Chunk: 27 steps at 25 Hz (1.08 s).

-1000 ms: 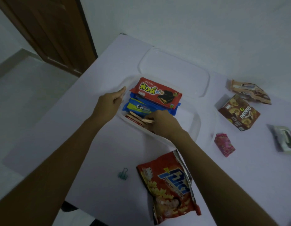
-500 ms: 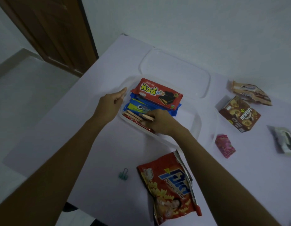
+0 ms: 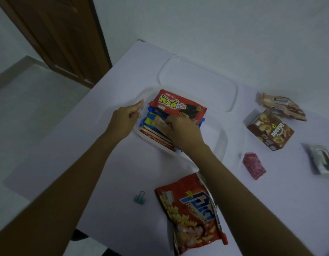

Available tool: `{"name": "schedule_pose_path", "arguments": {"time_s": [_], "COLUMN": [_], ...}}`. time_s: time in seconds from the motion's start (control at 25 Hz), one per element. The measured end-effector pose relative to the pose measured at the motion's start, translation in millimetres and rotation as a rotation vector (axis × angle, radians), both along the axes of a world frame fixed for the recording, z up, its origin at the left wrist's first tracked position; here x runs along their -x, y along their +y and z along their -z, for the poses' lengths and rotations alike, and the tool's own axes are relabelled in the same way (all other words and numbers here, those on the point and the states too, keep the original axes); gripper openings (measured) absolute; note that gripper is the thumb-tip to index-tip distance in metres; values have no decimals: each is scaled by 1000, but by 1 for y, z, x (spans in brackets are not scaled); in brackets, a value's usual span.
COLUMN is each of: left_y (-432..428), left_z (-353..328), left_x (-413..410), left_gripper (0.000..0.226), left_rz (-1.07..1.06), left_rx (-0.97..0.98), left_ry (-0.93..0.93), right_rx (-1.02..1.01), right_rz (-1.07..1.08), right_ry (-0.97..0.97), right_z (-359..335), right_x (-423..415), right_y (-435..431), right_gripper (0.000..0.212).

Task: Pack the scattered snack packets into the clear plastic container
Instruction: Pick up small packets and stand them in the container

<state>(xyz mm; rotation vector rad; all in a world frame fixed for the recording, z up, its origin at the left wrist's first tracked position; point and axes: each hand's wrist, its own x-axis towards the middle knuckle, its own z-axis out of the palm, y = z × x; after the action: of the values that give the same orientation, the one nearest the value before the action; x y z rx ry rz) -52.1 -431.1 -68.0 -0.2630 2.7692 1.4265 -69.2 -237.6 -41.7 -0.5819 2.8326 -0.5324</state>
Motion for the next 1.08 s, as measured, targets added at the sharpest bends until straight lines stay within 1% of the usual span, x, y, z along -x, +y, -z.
{"name": "schedule_pose_path", "arguments": {"time_s": [0.08,0.16,0.24,0.32,0.4,0.52,0.64,0.8,0.88,1.0,1.04,1.08], "left_y": [-1,-2,-2,-1,-1,-1,-1,-1,-1,-1,-1,0], "left_z": [0,2,3,4,5,4,4,5,4,3,3,2], "left_x": [0,1,1,0,0,0,0,1,1,0,0,0], "left_gripper": [41,41,40,40,40,40,41,41,41,40,40,40], "left_rz": [1,4,-1,-3,-4,-6,-2,1,0,-7,-4,-3], "left_rx": [-2,7,9,9,12,11,12,16,12,-7,-12,-17], "left_ry": [0,6,11,12,17,19,18,30,22,7,10,8], "right_rx": [-59,-76,-73,-42,15,97,114,133,109,8,29,94], "right_rz": [-29,-89,-182,-226,-199,-103,-32,-60,-64,-131,-158,-155], "right_ry": [50,21,-20,-38,-43,-46,-39,-35,-44,-37,-29,-26], "right_z": [9,16,21,24,27,29,28,34,34,19,11,2], "right_x": [0,0,-1,-1,-1,0,3,7,8,2,-2,-9], "right_y": [-7,-10,-9,-7,-9,-16,-21,-24,-23,-13,-6,2], "right_gripper": [23,19,22,24,23,18,13,11,15,32,34,34]}}
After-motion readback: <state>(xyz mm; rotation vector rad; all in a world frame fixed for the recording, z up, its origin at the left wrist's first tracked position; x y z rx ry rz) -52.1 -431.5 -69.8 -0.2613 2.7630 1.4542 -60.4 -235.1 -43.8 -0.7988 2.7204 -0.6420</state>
